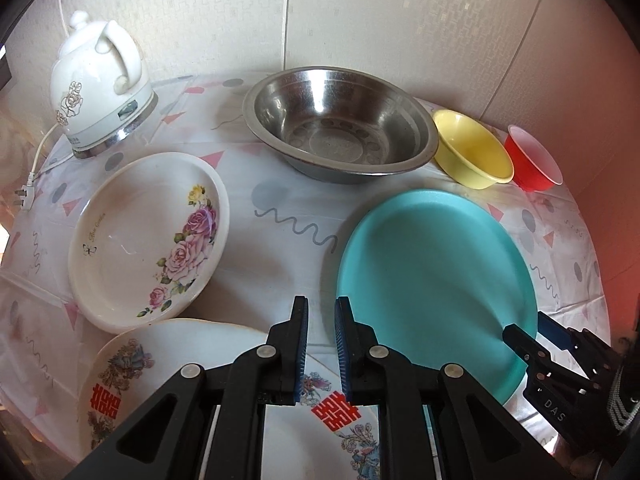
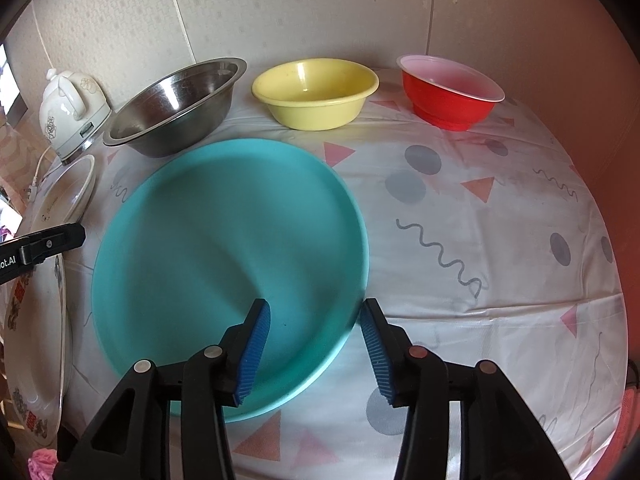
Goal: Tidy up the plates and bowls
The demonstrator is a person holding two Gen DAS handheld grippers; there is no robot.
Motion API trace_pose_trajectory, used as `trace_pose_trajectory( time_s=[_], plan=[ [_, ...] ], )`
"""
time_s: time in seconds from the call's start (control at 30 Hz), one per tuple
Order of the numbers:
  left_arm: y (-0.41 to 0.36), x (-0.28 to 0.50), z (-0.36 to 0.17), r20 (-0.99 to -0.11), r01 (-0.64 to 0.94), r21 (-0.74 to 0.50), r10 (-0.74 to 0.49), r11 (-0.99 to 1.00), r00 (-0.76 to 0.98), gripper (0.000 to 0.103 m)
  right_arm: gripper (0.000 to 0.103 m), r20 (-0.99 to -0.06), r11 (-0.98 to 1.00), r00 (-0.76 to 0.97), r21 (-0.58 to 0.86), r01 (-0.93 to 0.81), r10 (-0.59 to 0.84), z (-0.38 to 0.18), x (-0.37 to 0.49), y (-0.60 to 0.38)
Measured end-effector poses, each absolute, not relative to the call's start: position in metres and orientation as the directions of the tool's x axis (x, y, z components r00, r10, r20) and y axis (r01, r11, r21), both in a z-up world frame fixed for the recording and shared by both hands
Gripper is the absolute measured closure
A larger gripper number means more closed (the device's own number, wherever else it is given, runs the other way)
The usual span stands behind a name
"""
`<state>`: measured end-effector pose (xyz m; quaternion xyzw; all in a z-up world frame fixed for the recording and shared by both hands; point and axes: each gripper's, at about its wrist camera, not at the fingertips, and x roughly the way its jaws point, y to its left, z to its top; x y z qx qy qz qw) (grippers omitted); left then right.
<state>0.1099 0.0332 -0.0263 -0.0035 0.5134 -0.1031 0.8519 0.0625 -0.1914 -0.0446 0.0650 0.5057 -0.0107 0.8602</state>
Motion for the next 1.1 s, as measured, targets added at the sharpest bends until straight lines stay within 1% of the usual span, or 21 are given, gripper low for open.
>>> trace_pose_trajectory(
  time_s=[0.23, 0.37, 0.47, 0.57, 0.67, 0.8, 0.83, 0.9, 0.97, 1.0, 1.03, 1.07, 1.1],
  plan=[
    [0.075, 0.094, -0.010, -0.842, 0.113, -0.153, -0.189, 0.982, 0.505, 0.088, 0.049, -0.874, 0.992, 0.483, 0.097, 0.079, 0.047, -0.045, 0.064, -0.191],
    [0.108, 0.085, -0.006, -0.833, 0.051, -0.167, -0.168, 0.985, 0.527, 0.088, 0.049, -0.883, 0.988, 0.464, 0.126, 0.093, 0.069, -0.044, 0.067, -0.196],
    [0.135, 0.082, -0.007, -0.831, -0.005, -0.179, -0.148, 0.984, 0.537, 0.088, 0.049, -0.867, 0.989, 0.496, 0.104, 0.108, 0.037, -0.034, 0.066, -0.198],
    [0.162, 0.083, -0.010, -0.829, -0.066, -0.199, -0.132, 0.978, 0.543, 0.088, 0.049, -0.839, 0.990, 0.541, 0.116, 0.083, 0.053, -0.016, 0.068, -0.191],
    [0.186, 0.085, -0.013, -0.826, -0.116, -0.231, -0.132, 0.966, 0.548, 0.087, 0.049, -0.810, 0.987, 0.573, 0.159, 0.009, 0.125, 0.001, 0.075, -0.173],
    [0.209, 0.090, -0.018, -0.821, -0.149, -0.254, -0.132, 0.956, 0.555, 0.086, 0.049, -0.788, 0.948, 0.529, 0.290, -0.132, 0.315, 0.007, 0.097, -0.134],
    [0.214, 0.091, -0.019, -0.818, -0.151, -0.261, -0.135, 0.953, 0.559, 0.084, 0.049, -0.782, 0.934, 0.512, 0.320, -0.161, 0.356, 0.007, 0.103, -0.124],
    [0.224, 0.092, -0.020, -0.814, -0.168, -0.268, -0.130, 0.949, 0.567, 0.074, 0.050, -0.775, 0.904, 0.465, 0.377, -0.203, 0.427, 0.005, 0.114, -0.102],
    [0.233, 0.095, -0.022, -0.807, -0.172, -0.283, -0.138, 0.943, 0.574, 0.072, 0.050, -0.769, 0.878, 0.423, 0.418, -0.235, 0.479, 0.001, 0.126, -0.081],
    [0.238, 0.098, -0.024, -0.807, -0.175, -0.289, -0.141, 0.941, 0.573, 0.069, 0.051, -0.768, 0.868, 0.405, 0.432, -0.244, 0.496, -0.001, 0.132, -0.071],
    [0.241, 0.100, -0.026, -0.809, -0.179, -0.293, -0.144, 0.939, 0.570, 0.068, 0.054, -0.769, 0.862, 0.390, 0.442, -0.246, 0.506, -0.004, 0.138, -0.063],
    [0.245, 0.103, -0.028, -0.810, -0.185, -0.299, -0.147, 0.936, 0.567, 0.067, 0.062, -0.768, 0.855, 0.376, 0.453, -0.254, 0.518, -0.007, 0.143, -0.054],
    [0.249, 0.106, -0.029, -0.812, -0.189, -0.305, -0.151, 0.933, 0.564, 0.067, 0.065, -0.772, 0.853, 0.365, 0.454, -0.258, 0.521, -0.010, 0.149, -0.047]
  ],
)
